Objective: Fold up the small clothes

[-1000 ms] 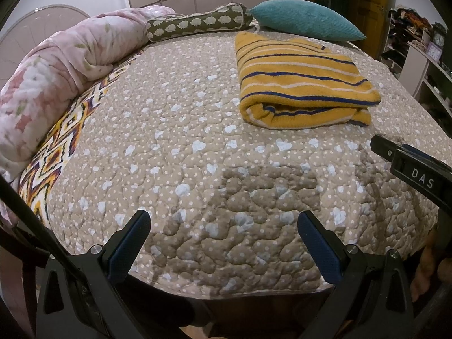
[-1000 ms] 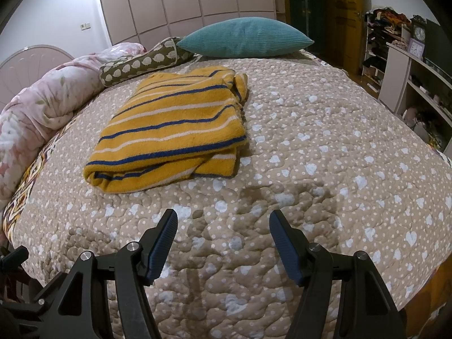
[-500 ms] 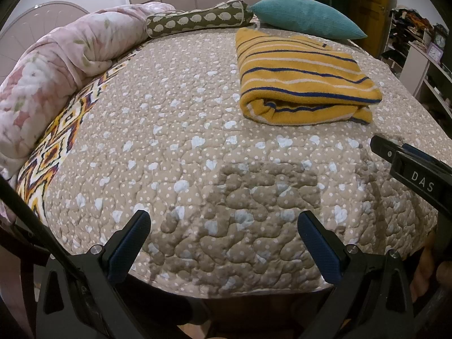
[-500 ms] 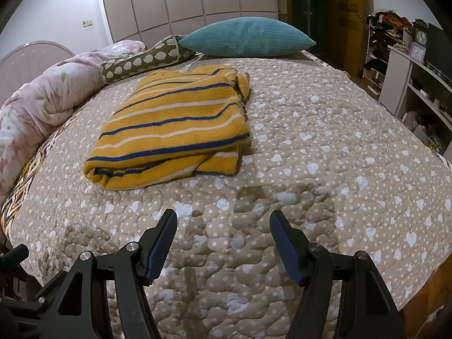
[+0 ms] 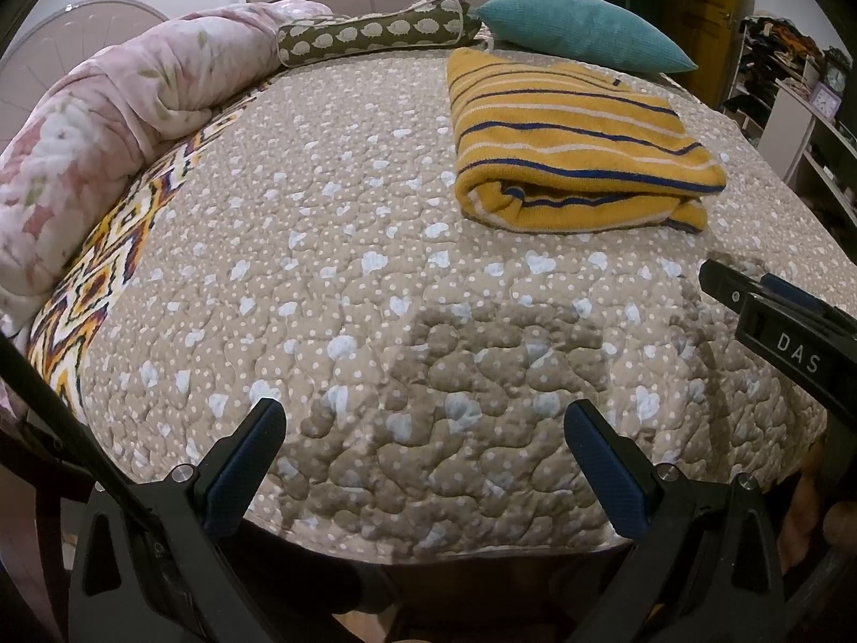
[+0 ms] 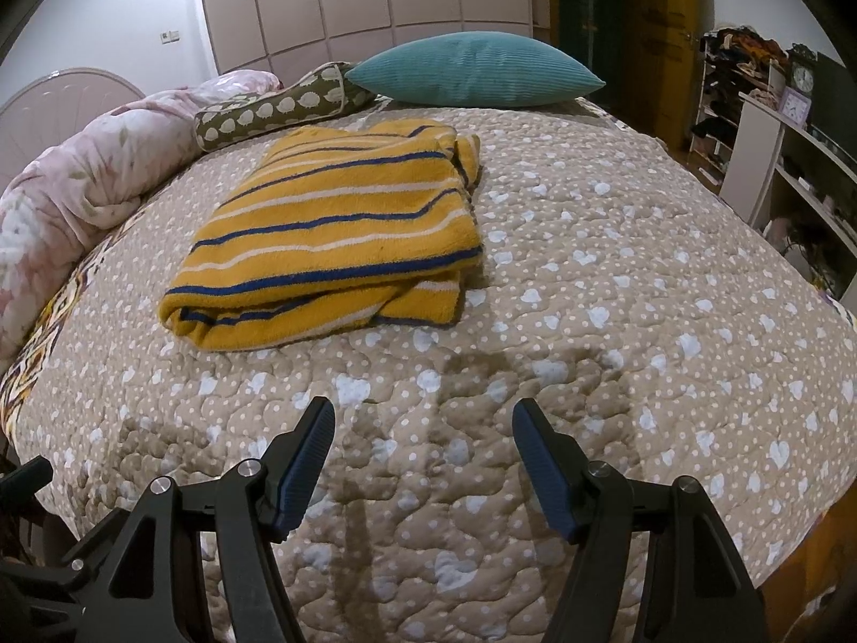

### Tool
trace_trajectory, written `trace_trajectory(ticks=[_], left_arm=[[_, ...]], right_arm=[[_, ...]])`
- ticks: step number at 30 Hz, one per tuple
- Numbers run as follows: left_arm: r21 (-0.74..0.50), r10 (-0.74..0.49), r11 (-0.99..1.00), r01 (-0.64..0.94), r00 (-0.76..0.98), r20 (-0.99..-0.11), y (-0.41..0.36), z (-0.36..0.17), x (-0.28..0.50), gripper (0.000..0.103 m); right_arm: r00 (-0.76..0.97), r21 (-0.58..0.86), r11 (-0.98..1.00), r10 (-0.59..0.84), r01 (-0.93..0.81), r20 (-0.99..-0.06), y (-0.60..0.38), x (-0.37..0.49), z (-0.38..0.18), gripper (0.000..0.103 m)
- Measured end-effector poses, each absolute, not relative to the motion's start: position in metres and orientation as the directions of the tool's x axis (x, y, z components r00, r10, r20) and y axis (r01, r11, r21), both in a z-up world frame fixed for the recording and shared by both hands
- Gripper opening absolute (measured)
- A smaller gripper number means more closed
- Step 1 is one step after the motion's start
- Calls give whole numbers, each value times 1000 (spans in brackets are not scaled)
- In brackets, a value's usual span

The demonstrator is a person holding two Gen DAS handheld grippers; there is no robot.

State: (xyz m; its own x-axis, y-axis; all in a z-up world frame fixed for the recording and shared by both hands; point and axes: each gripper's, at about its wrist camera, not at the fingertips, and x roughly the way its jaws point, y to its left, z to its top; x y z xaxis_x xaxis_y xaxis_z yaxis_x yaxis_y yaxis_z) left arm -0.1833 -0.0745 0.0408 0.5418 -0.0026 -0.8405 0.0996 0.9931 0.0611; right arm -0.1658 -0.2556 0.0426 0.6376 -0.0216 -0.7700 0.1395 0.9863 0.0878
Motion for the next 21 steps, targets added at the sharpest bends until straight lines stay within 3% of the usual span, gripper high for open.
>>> trace_trajectory(ticks=[21], left_arm=[[55,7,995,80,512,-859,-67,32,-171,103]], right_arm=[[644,85,988,-19,130,-765,-255,-164,41,75]])
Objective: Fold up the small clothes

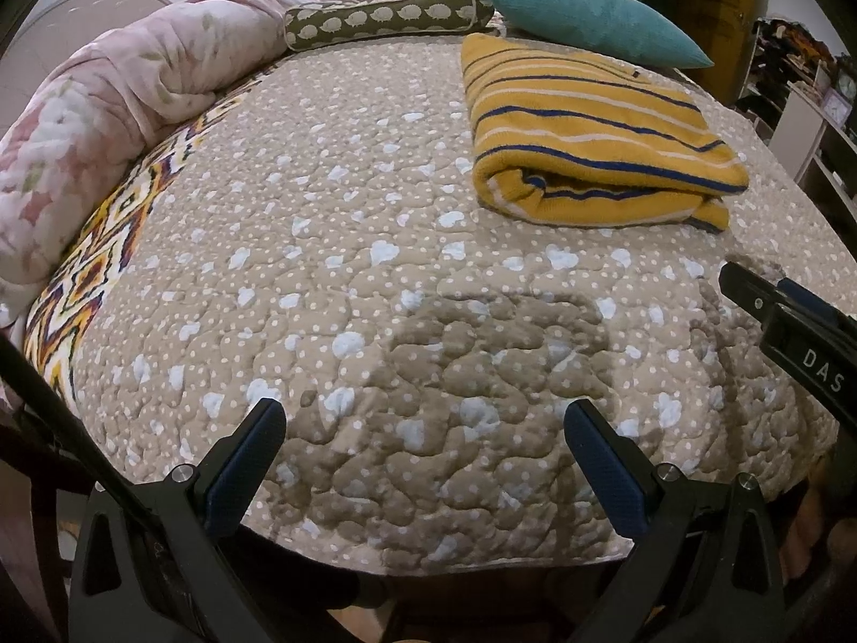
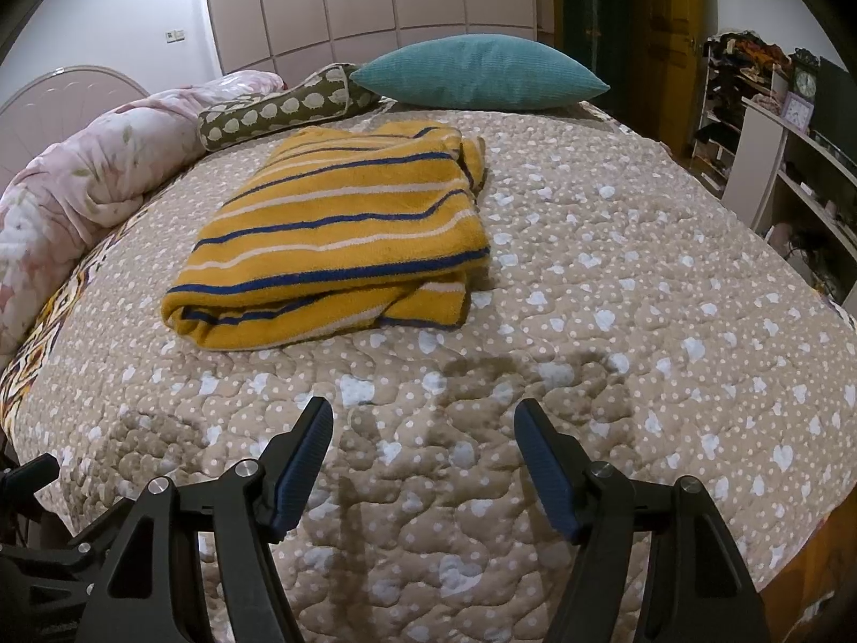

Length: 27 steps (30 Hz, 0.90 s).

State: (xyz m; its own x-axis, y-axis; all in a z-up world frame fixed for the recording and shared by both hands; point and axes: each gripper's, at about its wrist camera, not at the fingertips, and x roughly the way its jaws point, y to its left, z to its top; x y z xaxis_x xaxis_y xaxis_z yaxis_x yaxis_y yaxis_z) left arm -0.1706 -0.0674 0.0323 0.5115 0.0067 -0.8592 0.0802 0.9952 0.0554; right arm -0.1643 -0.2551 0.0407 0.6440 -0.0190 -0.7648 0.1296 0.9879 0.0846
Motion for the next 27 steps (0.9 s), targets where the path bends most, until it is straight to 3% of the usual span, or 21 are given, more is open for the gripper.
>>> trace_trajectory(ticks=[27], left_arm=[[88,38,993,76,504,-863,-68,27,-156,103]], right_arm=[[654,86,990,-10,115,-757,-256,-162,36,77]])
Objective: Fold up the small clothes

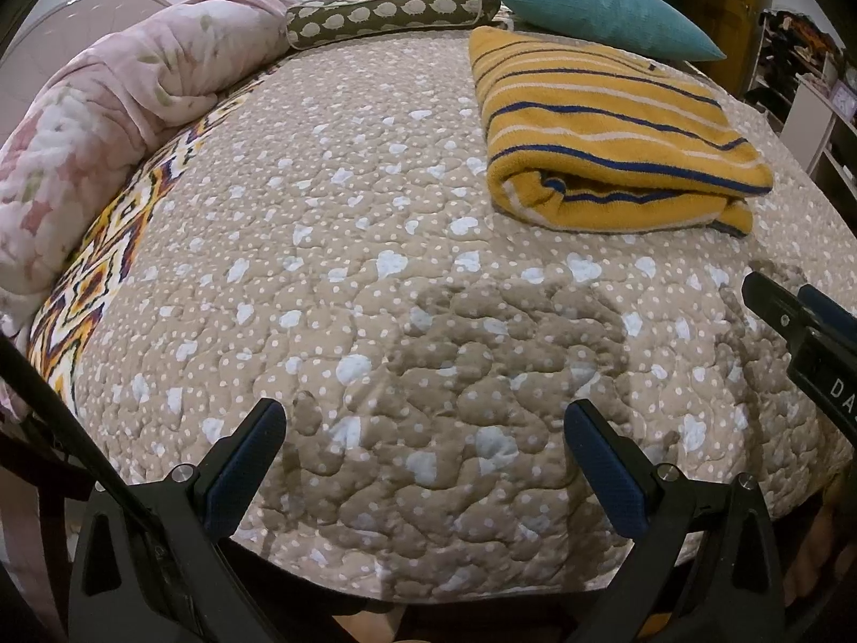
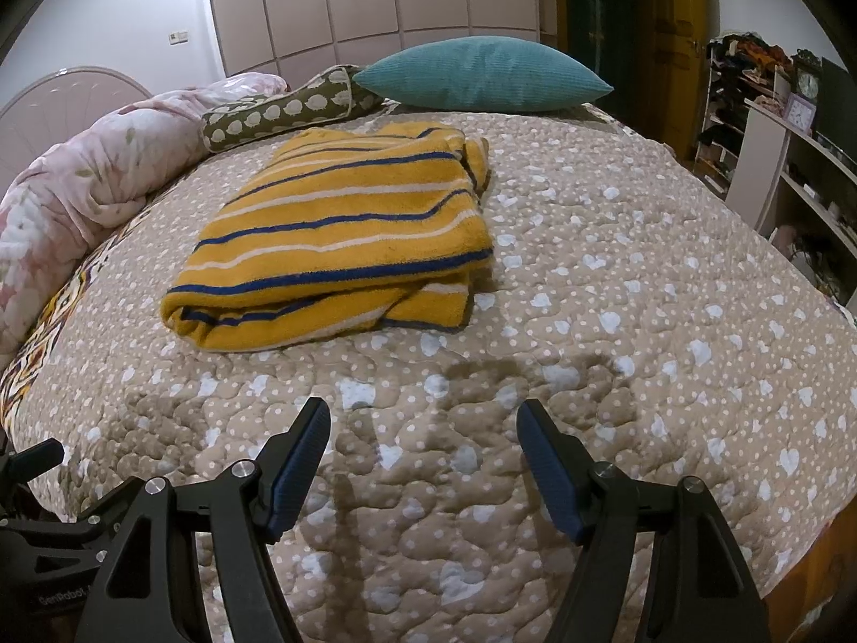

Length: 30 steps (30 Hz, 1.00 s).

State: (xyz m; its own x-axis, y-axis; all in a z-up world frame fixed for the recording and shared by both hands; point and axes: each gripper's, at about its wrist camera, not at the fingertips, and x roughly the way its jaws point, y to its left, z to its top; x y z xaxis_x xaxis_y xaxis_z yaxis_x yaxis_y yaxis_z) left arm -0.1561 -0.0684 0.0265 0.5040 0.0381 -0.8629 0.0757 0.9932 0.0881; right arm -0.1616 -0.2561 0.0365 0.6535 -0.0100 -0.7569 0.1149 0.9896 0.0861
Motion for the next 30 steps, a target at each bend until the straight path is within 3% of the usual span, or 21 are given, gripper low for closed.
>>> trace_trajectory(ticks=[30], left_arm=[[43,0,997,65,550,-835,-59,41,-95,103]], right_arm=[[645,15,997,-37,75,-764,-241,-134,55,79]])
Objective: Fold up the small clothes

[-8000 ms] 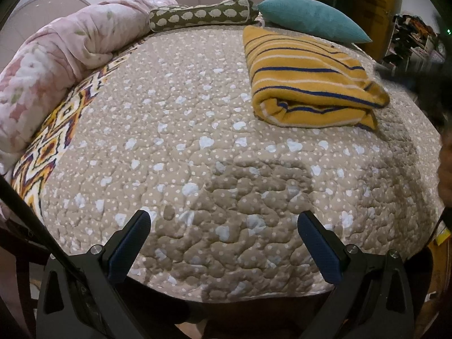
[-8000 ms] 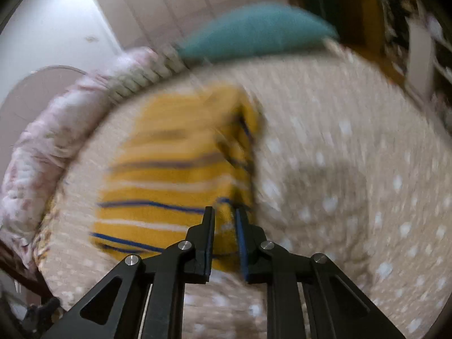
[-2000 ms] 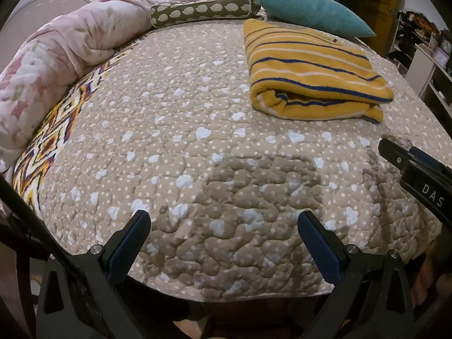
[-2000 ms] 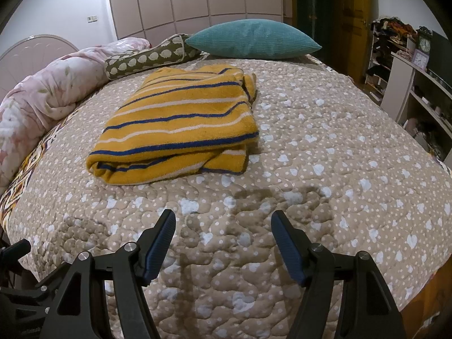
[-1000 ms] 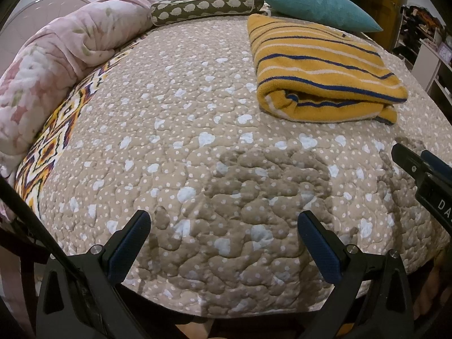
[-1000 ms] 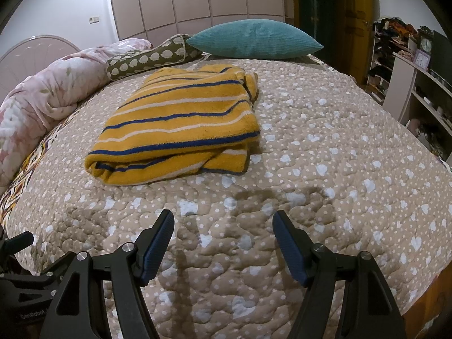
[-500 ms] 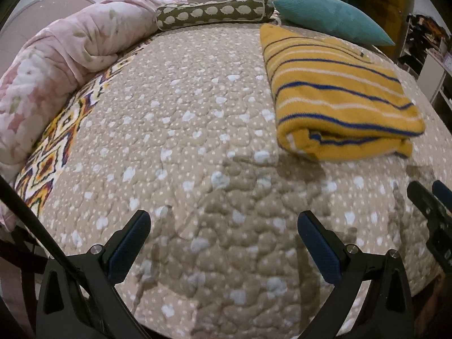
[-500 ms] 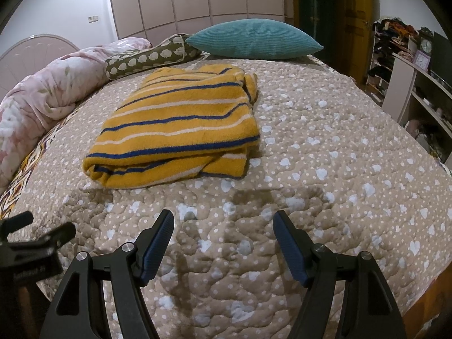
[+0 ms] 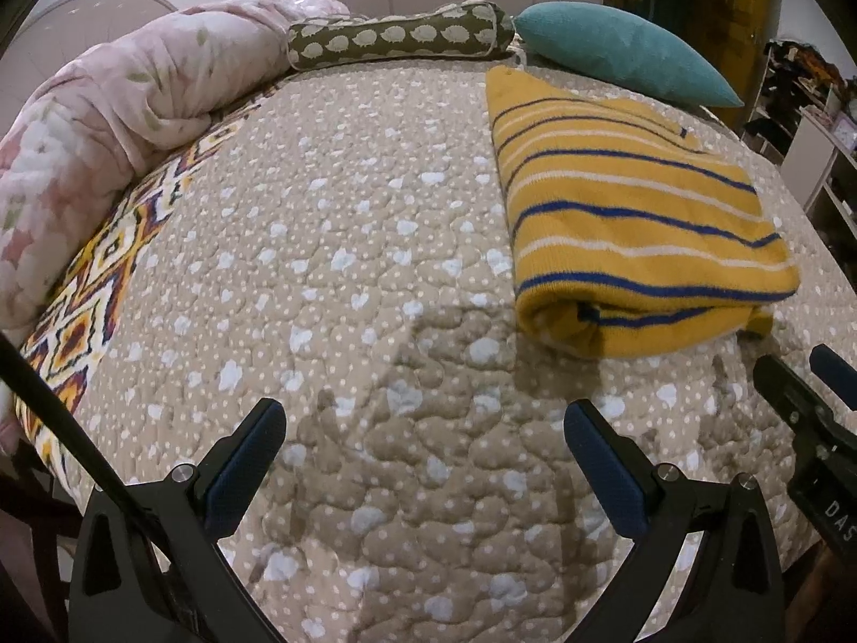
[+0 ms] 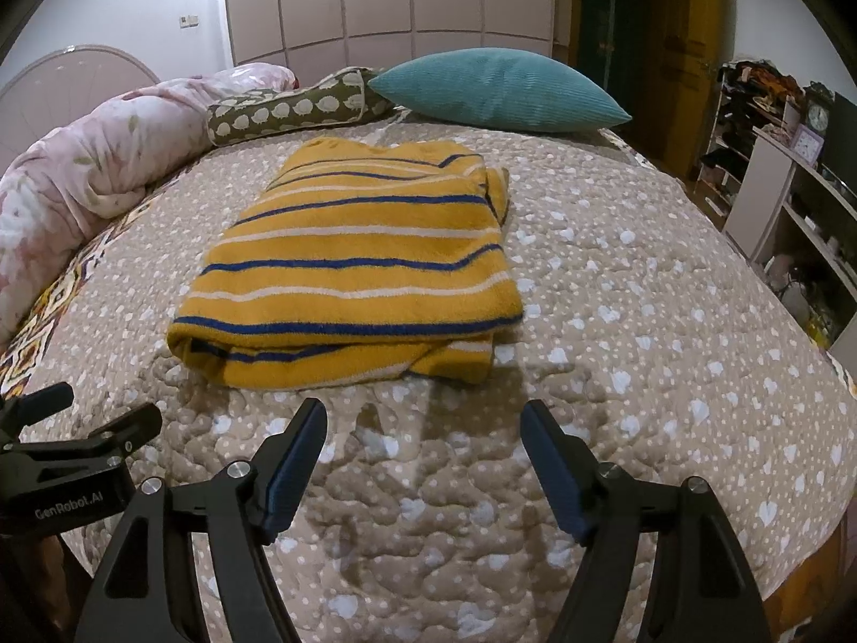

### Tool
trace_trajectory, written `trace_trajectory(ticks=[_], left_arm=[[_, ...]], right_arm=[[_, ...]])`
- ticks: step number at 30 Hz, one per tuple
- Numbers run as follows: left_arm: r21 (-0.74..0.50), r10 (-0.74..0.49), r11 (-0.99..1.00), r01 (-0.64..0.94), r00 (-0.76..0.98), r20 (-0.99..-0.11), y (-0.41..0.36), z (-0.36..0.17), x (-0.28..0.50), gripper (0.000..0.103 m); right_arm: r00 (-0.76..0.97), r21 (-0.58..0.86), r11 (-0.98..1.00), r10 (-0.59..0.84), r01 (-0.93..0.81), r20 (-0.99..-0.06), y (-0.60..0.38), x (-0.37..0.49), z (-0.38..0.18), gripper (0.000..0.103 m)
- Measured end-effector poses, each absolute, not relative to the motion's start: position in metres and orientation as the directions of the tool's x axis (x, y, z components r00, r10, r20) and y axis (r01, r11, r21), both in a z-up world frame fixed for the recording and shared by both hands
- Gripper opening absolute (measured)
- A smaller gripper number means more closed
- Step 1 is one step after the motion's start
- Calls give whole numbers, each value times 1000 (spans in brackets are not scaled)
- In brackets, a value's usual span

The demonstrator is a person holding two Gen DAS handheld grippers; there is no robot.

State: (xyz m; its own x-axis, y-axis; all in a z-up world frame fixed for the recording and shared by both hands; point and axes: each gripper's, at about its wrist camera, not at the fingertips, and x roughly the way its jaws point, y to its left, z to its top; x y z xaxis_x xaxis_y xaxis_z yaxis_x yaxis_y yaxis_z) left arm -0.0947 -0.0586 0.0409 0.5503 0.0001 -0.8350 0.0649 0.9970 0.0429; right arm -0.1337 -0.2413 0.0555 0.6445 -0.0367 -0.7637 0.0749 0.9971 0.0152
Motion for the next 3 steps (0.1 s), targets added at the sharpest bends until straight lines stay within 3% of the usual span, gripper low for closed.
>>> trace_trajectory(ticks=[3], left_arm=[[38,-7,997,71,547,-837,-58,40,-91,103]], right_arm=[[641,27,998,-19,63,-768,-239,-130,55,79]])
